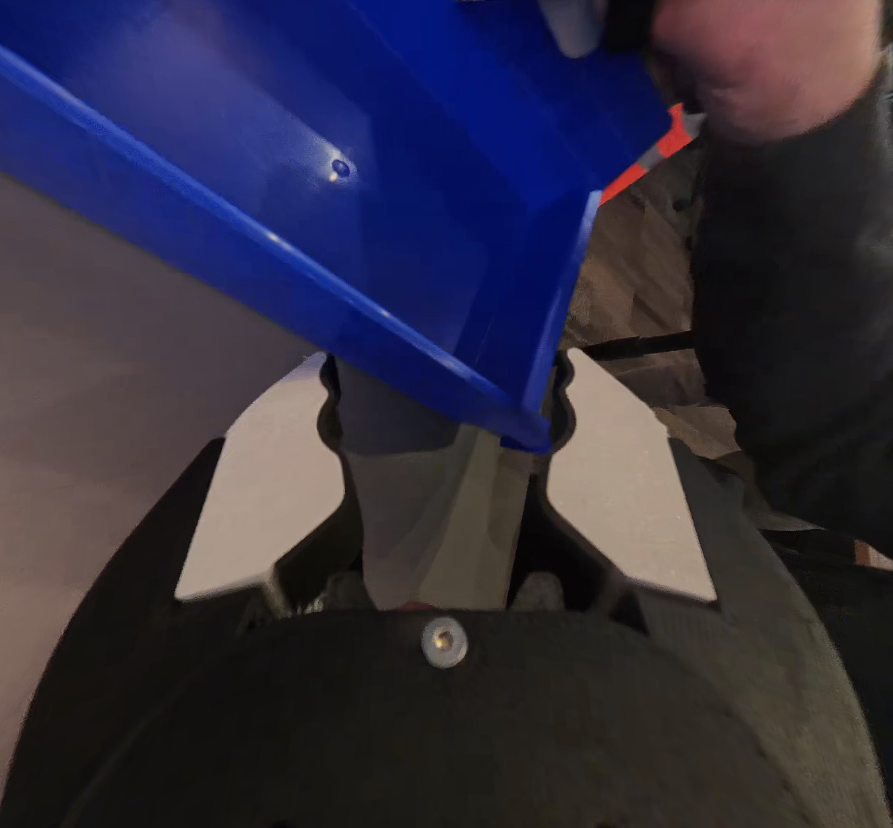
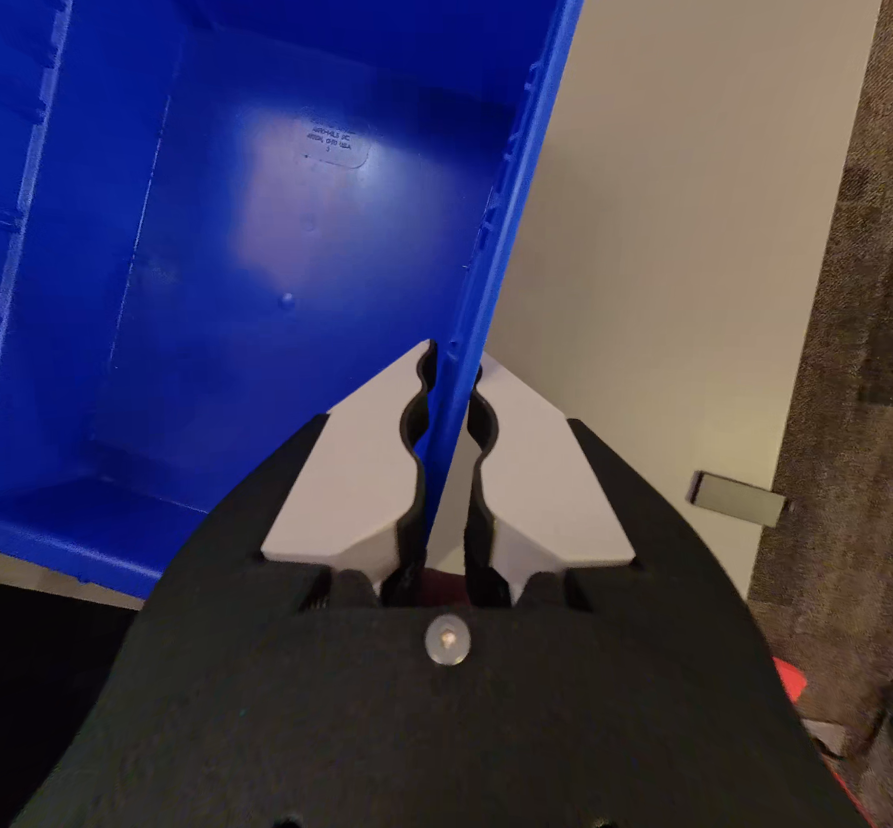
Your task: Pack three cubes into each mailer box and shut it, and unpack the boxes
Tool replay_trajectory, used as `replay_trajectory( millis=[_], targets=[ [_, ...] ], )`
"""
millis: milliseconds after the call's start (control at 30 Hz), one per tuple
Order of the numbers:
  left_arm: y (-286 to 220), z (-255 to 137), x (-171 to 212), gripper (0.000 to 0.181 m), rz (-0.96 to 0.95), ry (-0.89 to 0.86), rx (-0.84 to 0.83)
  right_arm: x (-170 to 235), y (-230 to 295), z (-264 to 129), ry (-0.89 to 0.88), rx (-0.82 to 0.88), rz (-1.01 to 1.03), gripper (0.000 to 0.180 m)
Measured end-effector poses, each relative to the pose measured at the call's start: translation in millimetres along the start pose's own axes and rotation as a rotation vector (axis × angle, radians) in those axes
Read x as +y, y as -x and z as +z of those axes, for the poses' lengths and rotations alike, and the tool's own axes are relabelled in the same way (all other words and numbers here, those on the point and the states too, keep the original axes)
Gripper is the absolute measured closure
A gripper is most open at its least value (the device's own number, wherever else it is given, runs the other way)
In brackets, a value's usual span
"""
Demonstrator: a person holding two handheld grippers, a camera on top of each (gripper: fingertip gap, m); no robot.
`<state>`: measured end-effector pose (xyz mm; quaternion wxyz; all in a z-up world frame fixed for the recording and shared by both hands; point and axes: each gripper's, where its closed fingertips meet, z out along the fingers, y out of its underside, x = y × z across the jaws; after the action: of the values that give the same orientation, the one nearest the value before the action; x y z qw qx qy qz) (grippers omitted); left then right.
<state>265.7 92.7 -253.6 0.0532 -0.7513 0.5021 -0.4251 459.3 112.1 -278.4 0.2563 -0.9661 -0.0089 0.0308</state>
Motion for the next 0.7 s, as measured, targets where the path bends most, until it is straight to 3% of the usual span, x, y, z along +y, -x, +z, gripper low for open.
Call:
replay_trajectory(
  millis=[67, 167, 267, 533, 700],
  targets=[
    [5, -21, 3, 0.096, 0.087, -0.041, -0.091, -1, -3, 0, 0.008, 0.002, -0.024, 0.173],
    [45, -69, 17, 0.097, 0.278, -0.05, -0.488, -3, -7, 1, 0.008, -0.001, -0.038, 0.174],
    [64, -116, 31, 0.102, 0.315, -0.104, -0.698, -6, -12, 3, 0.017, 0.003, -0.057, 0.175],
    [98, -197, 74, 0.101, 0.255, -0.136, -0.928, -18, -21, 10, 0.034, -0.008, -0.093, 0.174],
    [103, -248, 105, 0.088, 0.223, -0.13, -1.073, -20, -23, 11, 0.033, 0.007, -0.117, 0.171]
  ],
)
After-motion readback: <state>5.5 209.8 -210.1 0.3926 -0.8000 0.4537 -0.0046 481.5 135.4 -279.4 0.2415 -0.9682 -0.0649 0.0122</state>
